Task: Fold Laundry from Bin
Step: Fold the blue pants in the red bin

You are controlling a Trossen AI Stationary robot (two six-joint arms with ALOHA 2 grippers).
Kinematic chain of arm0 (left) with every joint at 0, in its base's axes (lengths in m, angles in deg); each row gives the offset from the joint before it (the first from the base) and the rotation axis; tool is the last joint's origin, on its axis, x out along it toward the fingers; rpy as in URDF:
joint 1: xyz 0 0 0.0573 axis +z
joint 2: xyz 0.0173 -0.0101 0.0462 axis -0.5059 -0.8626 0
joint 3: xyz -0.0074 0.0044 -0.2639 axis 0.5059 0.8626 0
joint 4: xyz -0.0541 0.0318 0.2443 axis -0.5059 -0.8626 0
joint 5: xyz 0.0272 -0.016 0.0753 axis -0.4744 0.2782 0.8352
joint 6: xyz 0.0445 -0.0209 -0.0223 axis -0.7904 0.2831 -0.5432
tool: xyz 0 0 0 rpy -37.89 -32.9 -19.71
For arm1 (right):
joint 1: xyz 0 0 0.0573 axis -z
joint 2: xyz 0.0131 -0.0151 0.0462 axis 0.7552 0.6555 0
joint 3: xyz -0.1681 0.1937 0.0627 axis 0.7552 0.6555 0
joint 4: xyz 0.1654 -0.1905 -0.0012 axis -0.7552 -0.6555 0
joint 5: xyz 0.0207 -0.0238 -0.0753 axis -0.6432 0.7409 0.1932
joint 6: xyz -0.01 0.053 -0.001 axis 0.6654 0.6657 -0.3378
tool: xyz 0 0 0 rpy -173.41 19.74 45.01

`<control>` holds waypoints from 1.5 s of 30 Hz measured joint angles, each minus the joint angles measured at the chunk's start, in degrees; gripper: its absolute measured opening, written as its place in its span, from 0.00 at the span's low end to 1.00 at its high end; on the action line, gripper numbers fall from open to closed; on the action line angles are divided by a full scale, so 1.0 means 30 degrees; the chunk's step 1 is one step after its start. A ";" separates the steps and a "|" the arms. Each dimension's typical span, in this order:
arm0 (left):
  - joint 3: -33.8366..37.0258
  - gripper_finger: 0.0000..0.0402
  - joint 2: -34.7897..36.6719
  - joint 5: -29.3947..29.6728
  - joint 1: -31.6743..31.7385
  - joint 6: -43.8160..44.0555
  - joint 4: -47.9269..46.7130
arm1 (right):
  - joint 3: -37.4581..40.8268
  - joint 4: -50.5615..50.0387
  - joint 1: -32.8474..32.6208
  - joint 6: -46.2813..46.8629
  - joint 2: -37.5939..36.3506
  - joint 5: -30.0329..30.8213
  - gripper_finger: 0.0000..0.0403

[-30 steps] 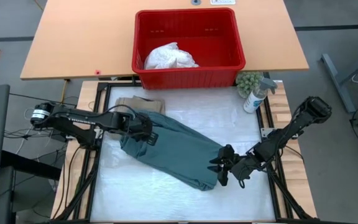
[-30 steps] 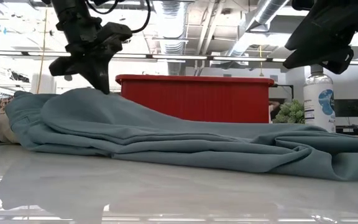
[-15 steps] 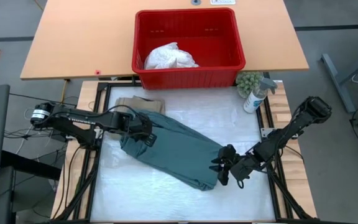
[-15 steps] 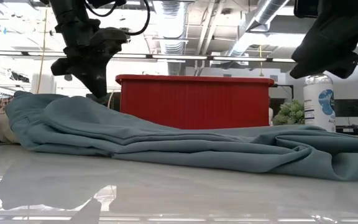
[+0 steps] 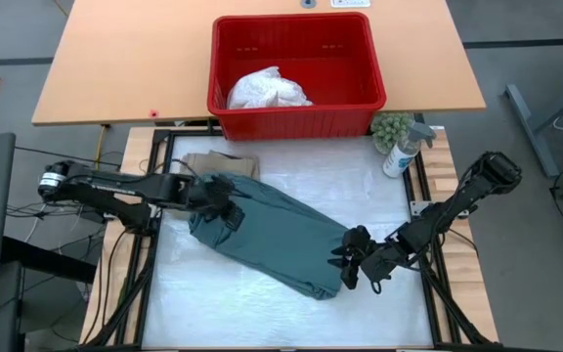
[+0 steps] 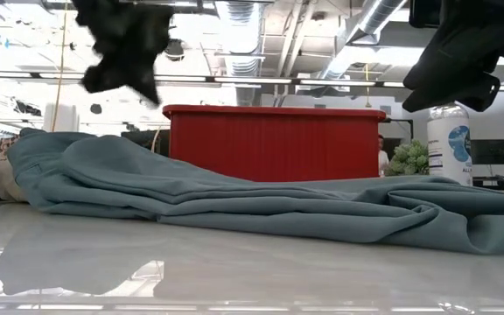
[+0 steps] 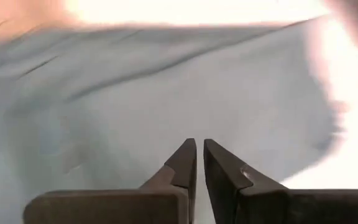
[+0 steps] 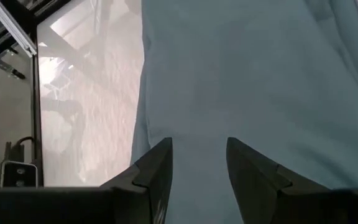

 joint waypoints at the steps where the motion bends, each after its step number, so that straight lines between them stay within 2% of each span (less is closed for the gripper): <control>1: 0.0038 0.04 0.0260 -0.0037 -0.0439 -0.0590 0.1471 | 0.0000 0.0015 0.0000 0.0177 0.0000 0.0000 0.44; 4: 0.0386 0.02 0.0321 0.0451 -0.1835 -0.2058 0.5391 | 0.0000 0.0032 0.0000 0.0763 0.0077 0.0000 0.44; 7: 0.0615 0.00 -0.0704 0.1424 -0.2848 -0.2604 0.7165 | 0.0000 -0.0037 0.0000 0.1733 0.0492 -0.0164 0.44; 9: 0.0624 0.00 -0.1686 0.2035 -0.3311 -0.2474 0.7696 | -0.0009 -0.0255 0.0000 0.3212 0.0966 -0.0434 0.44; 11: 0.0630 0.00 -0.2835 0.1933 -0.3521 -0.2750 0.8570 | -0.0014 -0.1419 0.0000 0.5973 0.1372 -0.0533 0.43; 16: 0.0652 0.00 -0.5216 0.1391 -0.3599 -0.3105 0.9325 | 0.0000 -0.2556 -0.0028 1.2462 0.1770 -0.1546 0.42; 21: 0.0652 0.00 -0.6653 0.1219 -0.3599 -0.3829 0.9196 | -0.0015 -0.2554 -0.0175 1.6778 0.1603 -0.3247 0.40; 24: 0.0645 0.00 -0.7157 0.1228 -0.3599 -0.4299 0.9496 | -0.0011 -0.3588 -0.0475 1.8489 0.1738 -0.3570 0.37; 27: 0.0652 0.00 -0.7335 0.0945 -0.3522 -0.4592 0.9606 | -0.0007 -0.3975 -0.0860 1.8881 0.1857 -0.3634 0.36; 32: 0.0644 0.00 -0.7321 0.0753 -0.3518 -0.4642 0.9768 | 0.0000 -0.3950 -0.0904 1.9095 0.1836 -0.5027 0.37; 35: 0.0644 0.00 -0.7321 0.0755 -0.3511 -0.4589 1.0113 | -0.0014 -0.3900 -0.0896 2.0341 0.1829 -0.5231 0.43; 41: 0.0644 0.00 -0.7321 0.0884 -0.3511 -0.4249 1.0098 | -0.0007 -0.4578 -0.0552 2.1470 0.1829 -0.4958 0.59; 45: 0.0644 0.00 -0.7321 0.0902 -0.3511 -0.4081 1.0113 | -0.0007 -0.5016 -0.0040 2.1947 0.1829 -0.3779 0.63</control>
